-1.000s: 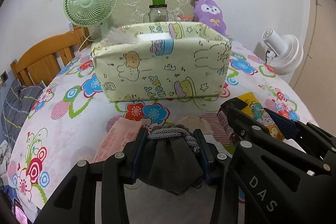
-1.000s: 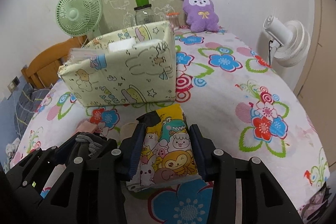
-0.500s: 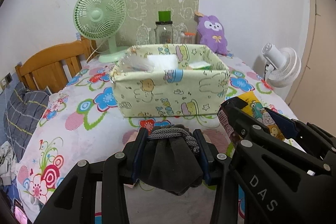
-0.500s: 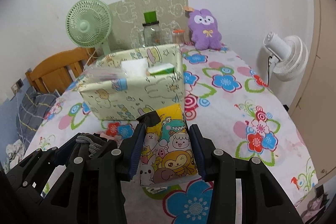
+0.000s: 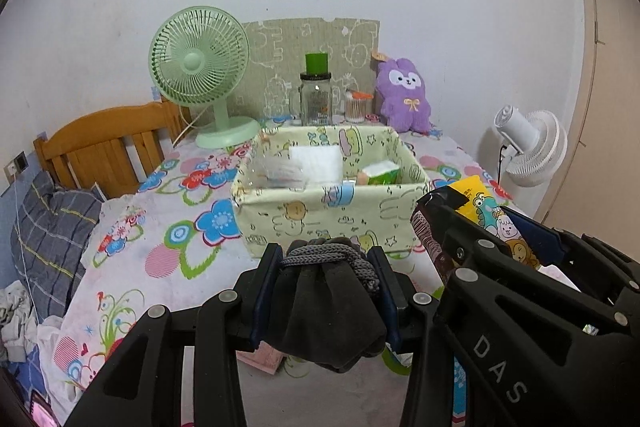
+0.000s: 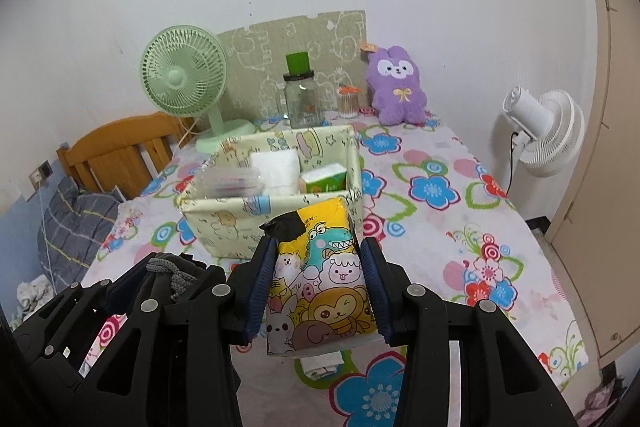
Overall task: Organize soft objects
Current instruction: 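Lift the grey pouch with the left tool while the right tool lifts the yellow pack, then carry both held items over the fabric box and lower them inside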
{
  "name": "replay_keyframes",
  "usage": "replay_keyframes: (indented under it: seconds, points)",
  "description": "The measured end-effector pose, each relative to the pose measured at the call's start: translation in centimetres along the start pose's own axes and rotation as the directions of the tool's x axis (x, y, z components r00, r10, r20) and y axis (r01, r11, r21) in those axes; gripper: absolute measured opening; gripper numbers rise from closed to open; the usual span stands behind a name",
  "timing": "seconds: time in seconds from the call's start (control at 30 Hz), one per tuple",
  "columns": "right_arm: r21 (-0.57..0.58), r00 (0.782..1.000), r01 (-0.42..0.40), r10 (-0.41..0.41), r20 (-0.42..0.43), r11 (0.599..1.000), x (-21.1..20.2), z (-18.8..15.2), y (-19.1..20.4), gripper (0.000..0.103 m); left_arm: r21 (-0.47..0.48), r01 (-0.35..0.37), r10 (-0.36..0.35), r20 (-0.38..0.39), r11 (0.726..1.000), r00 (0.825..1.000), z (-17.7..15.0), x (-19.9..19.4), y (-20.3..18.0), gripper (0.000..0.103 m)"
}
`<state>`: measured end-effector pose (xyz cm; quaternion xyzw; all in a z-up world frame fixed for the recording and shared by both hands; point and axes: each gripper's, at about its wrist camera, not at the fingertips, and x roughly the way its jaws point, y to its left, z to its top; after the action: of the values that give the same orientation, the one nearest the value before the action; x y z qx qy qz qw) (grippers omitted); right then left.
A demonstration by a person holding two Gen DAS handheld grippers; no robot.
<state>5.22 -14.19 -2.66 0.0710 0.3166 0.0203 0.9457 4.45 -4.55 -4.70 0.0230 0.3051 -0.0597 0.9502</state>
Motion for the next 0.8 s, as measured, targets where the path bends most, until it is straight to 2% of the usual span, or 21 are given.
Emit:
replay_keyframes:
  seconds: [0.4, 0.8]
  points:
    - [-0.014, 1.000, -0.011, 0.011, 0.020, 1.000, -0.6, 2.2, 0.5, 0.047, -0.001, -0.001, 0.001, 0.034, 1.000, 0.999, 2.1, -0.8, 0.3, 0.045]
    - [-0.013, 1.000, -0.016, 0.016, 0.027, 1.000, 0.7, 3.7, 0.7, 0.047, -0.008, 0.007, -0.007, 0.041, 1.000, 0.999, 3.5, 0.5, 0.7, 0.045]
